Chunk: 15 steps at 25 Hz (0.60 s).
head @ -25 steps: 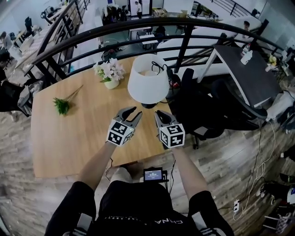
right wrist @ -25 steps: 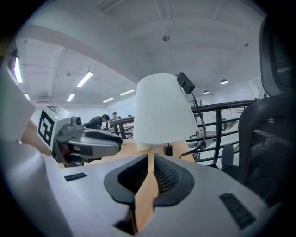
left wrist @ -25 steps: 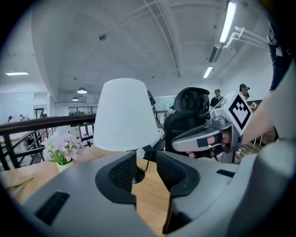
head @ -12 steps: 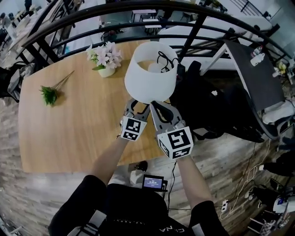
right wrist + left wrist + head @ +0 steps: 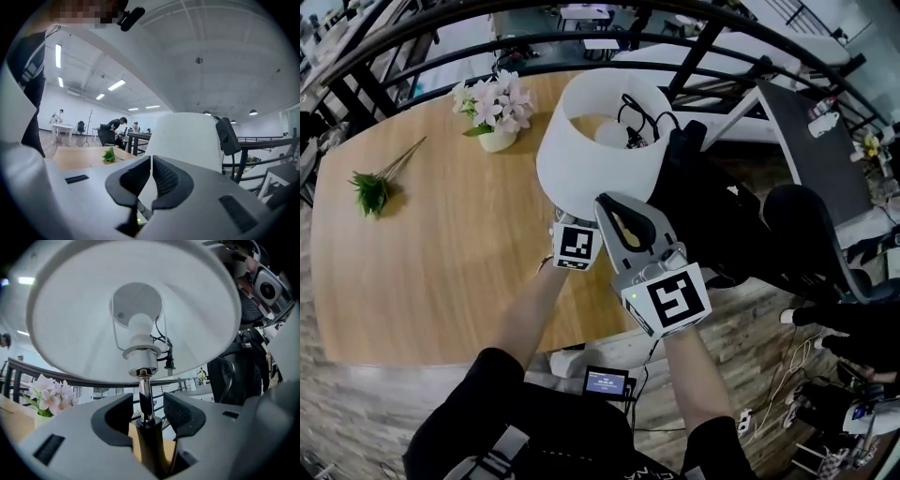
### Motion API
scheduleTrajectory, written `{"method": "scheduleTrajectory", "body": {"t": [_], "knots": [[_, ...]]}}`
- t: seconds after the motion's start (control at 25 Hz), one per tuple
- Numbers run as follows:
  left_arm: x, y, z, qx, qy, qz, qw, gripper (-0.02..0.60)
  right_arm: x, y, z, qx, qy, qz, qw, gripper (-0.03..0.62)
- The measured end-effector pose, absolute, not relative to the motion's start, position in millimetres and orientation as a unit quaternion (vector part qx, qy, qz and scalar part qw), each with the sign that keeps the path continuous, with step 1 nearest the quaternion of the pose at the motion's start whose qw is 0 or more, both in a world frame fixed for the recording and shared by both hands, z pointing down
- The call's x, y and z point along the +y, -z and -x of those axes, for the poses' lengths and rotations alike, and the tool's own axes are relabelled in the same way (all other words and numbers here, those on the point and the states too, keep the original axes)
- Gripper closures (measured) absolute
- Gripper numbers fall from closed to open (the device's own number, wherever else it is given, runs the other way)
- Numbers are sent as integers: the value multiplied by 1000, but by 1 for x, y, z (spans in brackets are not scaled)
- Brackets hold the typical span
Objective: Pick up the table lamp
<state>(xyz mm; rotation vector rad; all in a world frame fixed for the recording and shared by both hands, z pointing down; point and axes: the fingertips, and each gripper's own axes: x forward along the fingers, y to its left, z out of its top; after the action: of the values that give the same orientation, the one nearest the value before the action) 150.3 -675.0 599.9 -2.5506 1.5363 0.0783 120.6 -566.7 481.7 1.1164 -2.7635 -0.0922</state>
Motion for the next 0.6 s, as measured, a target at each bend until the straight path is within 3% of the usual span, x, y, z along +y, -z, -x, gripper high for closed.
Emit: {"method": "scheduleTrajectory", "body": {"t": [0.32, 0.48, 0.6], "knots": [[-701, -587, -158, 524, -87, 840, 109, 401, -574, -486, -123, -929, 30, -364, 56, 563], [-706, -585, -159, 527, -88, 838, 107, 529, -579, -483, -127, -926, 19, -373, 45, 563], [-709, -583, -160, 526, -78, 841, 100, 543, -586, -479, -127, -924, 11, -380, 43, 563]]}}
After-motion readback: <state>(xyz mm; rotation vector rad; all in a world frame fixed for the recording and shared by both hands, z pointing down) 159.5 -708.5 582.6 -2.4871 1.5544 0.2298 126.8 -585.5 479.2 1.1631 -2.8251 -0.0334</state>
